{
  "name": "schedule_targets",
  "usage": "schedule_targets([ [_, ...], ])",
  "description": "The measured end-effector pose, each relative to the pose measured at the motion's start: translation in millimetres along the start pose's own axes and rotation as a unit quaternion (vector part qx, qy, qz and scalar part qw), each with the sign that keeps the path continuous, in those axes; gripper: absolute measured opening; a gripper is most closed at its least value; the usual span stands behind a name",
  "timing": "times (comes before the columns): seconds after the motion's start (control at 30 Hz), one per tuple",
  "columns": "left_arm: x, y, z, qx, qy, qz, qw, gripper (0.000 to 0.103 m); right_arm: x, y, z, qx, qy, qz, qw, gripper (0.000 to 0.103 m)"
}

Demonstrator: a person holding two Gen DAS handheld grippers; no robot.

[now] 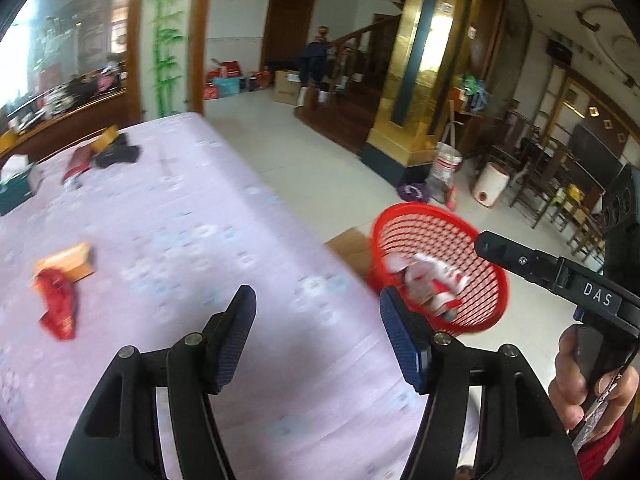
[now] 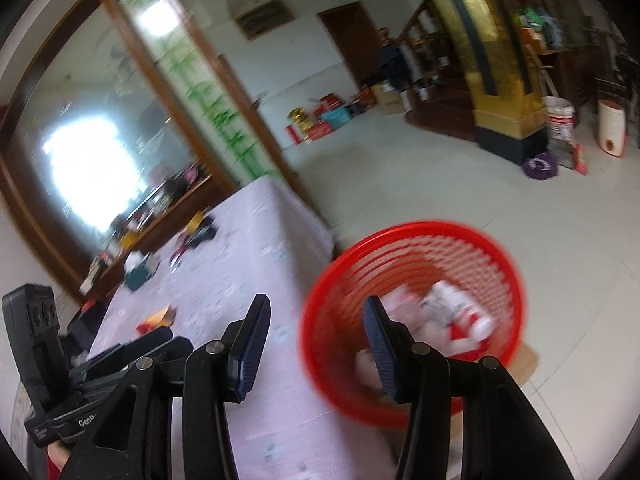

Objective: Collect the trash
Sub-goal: 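Move both tools back over the table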

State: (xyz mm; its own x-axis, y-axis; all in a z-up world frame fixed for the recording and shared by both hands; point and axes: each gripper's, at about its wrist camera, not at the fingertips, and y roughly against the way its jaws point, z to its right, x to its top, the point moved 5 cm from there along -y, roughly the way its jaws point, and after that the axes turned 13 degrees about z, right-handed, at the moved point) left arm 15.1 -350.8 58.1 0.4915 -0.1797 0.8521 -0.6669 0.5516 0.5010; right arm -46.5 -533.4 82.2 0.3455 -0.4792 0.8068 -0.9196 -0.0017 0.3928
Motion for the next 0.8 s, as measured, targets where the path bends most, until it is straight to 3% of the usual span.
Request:
schedule_targets([
  [0.23,-8,37,-84,0.085,0.029,0.006,0.9959,0.067,-31,-22,-56,0.042,0.045,-0.042,0.997,0.054],
  [0.43,-13,47,-191,0.194,0.088,-0.009,0.9769,0.068,-49,-34,-91,0.070,0.069,-0.064,0.993,0.054],
  [0.57,-24,31,-237,0.205,0.138,-0.032,0.9685,0.068,-56,-39,-104,0.080,0.079,-0.073,0.991,0.054],
  [0.8,-31,-11,-259,0.218,0.139,-0.065,0.9639,0.068,-61,-45,-109,0.080,0.089,-0.082,0.989,0.054],
])
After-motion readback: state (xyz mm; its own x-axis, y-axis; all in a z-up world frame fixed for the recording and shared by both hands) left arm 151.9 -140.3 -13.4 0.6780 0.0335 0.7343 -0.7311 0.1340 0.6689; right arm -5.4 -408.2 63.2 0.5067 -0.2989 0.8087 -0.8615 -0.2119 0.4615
